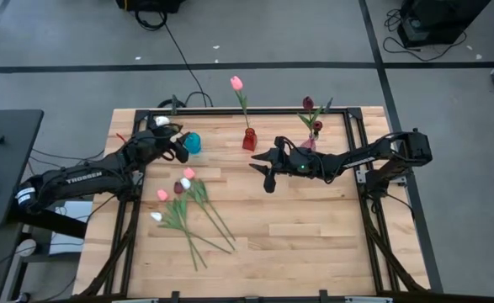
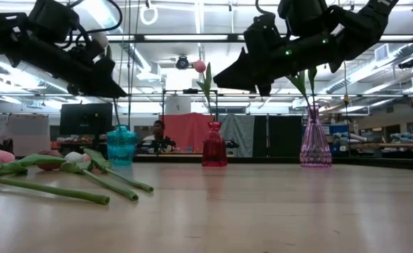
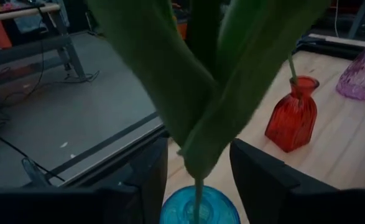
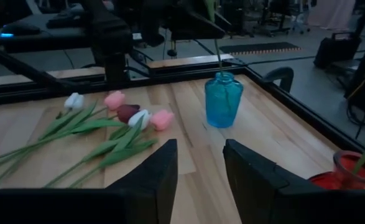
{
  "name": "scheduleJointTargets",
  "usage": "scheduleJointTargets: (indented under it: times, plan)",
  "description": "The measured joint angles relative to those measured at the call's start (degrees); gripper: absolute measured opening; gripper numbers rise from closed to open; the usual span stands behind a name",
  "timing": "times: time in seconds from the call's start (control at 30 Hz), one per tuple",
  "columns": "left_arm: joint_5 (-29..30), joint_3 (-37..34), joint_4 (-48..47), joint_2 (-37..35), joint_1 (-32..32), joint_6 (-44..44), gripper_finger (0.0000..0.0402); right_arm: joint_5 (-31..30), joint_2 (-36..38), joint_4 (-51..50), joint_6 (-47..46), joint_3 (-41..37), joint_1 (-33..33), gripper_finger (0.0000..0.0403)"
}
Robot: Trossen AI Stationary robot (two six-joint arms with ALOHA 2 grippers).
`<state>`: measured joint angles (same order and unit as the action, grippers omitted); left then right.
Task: Sort flowers into vase by color
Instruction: Put the right white flower into the blue vase
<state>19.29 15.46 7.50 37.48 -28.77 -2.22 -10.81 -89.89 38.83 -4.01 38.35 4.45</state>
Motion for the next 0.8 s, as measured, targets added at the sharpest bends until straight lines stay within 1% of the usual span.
scheduleJointTargets:
  times: [0.1, 0.2, 0.3, 0.43, 0.53, 0.63, 0.73, 0.8]
  plan:
    - [0.07, 0.00, -0.92, -0.04, 0.00, -0.73, 0.0181, -0.04, 0.00, -0.04, -0.02, 0.00, 0.04, 0.0147]
    - [1.34, 0.00, -3.19, -1.29, 0.00, -0.91, 0.0181, -0.04, 0.22, -1.63, -1.19, 0.00, 0.05, 0.0147]
    - [2.07, 0.00, -5.68, -4.46, 0.00, -1.05, 0.0181, -0.02, 0.33, -2.27, -2.32, 0.00, 0.47, 0.0147]
    - [2.06, 0.00, -8.41, -11.03, 0.02, -1.07, 0.0181, -0.07, 0.35, -2.56, -2.45, 0.00, 0.70, 0.0147]
    - [-0.14, 0.02, -9.50, -14.82, 0.02, -1.11, 0.0181, -0.07, 0.35, -2.49, -2.39, 0.00, 0.79, 0.0147]
    - [-2.20, 0.02, -10.41, -16.75, 0.07, -1.29, 0.0181, -0.01, 0.35, -2.51, -3.65, 0.00, 1.29, 0.0147]
    - [-2.02, -0.58, -10.21, -18.01, 0.38, -1.90, 0.0181, -0.05, 0.35, -2.65, -5.07, 0.11, 1.32, 0.0147]
    - [-0.65, -2.20, -10.04, -19.14, 1.18, -2.62, 0.0181, 0.86, 0.35, -3.17, -5.78, 0.83, 0.69, 0.0147]
